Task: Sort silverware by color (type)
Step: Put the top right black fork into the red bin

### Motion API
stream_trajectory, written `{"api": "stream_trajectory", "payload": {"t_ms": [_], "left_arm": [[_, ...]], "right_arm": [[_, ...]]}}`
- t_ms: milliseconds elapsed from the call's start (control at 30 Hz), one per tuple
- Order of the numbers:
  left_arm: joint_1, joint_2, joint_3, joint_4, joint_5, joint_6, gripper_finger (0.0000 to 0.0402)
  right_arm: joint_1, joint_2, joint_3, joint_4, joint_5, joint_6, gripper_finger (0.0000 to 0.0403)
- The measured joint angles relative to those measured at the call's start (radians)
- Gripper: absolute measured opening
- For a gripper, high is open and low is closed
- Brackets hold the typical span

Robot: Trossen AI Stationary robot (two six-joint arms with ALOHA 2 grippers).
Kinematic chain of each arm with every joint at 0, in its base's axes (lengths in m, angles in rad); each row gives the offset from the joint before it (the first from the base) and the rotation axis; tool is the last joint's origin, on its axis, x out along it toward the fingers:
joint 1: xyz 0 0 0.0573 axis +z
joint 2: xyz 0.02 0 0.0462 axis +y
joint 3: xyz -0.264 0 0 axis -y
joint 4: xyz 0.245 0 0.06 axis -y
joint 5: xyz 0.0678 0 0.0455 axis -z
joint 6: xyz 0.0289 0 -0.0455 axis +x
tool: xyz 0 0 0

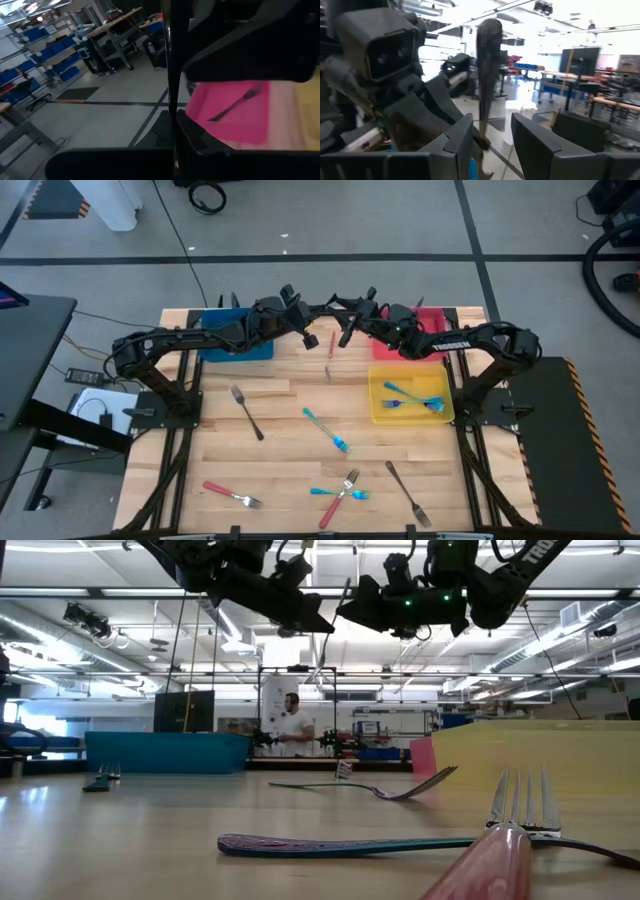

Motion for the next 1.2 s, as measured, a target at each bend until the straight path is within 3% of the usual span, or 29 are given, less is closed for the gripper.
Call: {"api": "stream_trajectory", "payload": {"t_ms": [367, 633, 967, 1200], "left_arm": [[-0.038, 0.002, 0.000, -0.008, -0.004, -0.004, 0.0002], [-0.035, 0.002, 0.000, -0.013, -0.009, 0.000, 0.0005], [-0.035, 0.002, 0.000, -0.024, -0.008, 0.006, 0.0027], [-0.042, 0.002, 0.000, -0.126, -0.021, 0.030, 0.0069]], "right_arm": [[0.009, 0.000, 0.029, -0.018, -0.004, 0.008, 0.0127], [0.021, 0.000, 0.029, -0.039, 0.014, 0.005, 0.0015], [0.022, -0.015, 0.029, -0.071, 0.033, -0.054, 0.0010], [0.033, -0.160, 0.029, -0.360, 0.178, -0.123, 0.0010]]}}
